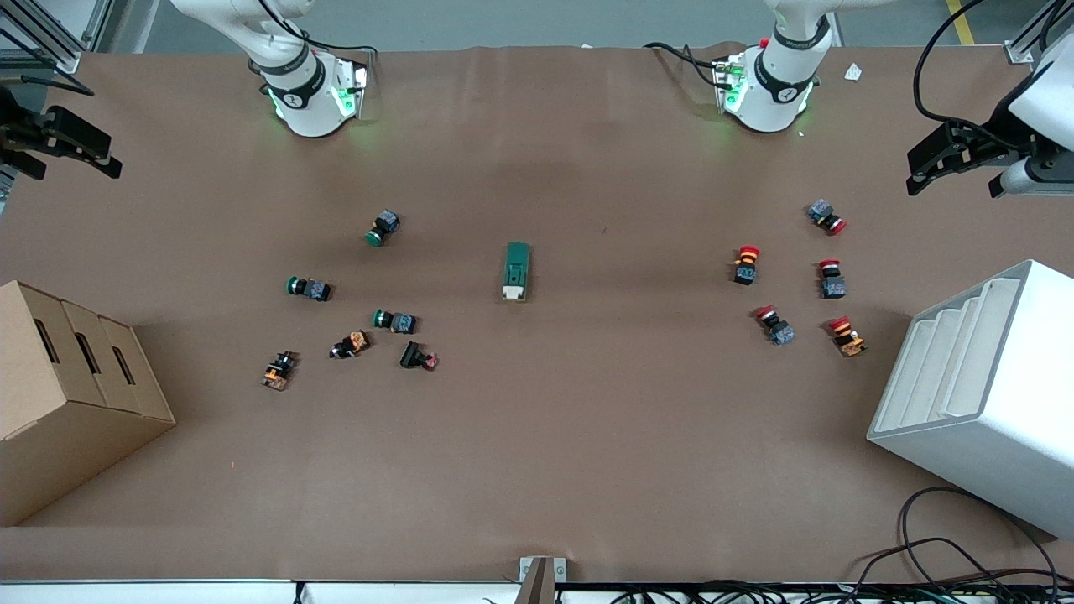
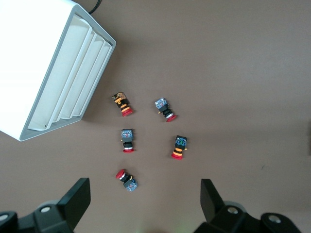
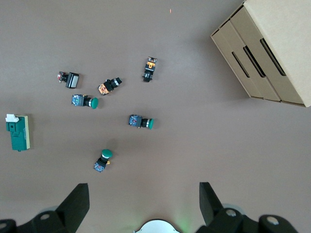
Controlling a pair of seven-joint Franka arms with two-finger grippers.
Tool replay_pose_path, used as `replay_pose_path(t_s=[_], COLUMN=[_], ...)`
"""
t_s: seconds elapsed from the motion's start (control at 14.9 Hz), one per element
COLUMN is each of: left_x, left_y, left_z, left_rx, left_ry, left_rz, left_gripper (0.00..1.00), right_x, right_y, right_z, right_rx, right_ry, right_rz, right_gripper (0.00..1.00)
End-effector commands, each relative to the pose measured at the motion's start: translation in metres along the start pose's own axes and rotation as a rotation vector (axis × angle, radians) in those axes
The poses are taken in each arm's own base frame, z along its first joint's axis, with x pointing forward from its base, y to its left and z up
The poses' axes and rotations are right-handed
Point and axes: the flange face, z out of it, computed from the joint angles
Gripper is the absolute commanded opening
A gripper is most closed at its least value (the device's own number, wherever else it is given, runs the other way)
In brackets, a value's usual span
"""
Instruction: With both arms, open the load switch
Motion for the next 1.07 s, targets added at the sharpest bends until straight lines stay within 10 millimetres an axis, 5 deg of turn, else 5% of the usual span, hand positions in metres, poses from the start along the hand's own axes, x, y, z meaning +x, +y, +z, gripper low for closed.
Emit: replay_pose_path(t_s=[0.0,0.34,0.54,1.01], left_x=[-0.001,0.006,0.011,0.005], left_y=[-0.001,-0.004,0.016,0.142], left_z=[-0.002,-0.012,-0.003,0.028], left_rx=[-0.008,-0.011,-0.044,-0.081], left_ry=[0.008,0.032,0.013,-0.056], left_rz=[0.010,0.014,0.027,0.000], left_gripper=[1.00,1.00,1.00,1.00], right_x=[-0.010,-0.009,-0.010,-0.011], right_y=[0.001,-0.002,-0.002,-0.001], right_z=[-0.002,-0.003,-0.003,-0.009], right_rx=[-0.005,-0.026,-0.026,-0.023], right_ry=[0.006,0.008,0.000,0.008], right_rz=[-0.010,-0.016,-0.009,-0.002], right_gripper=[1.00,1.00,1.00,1.00])
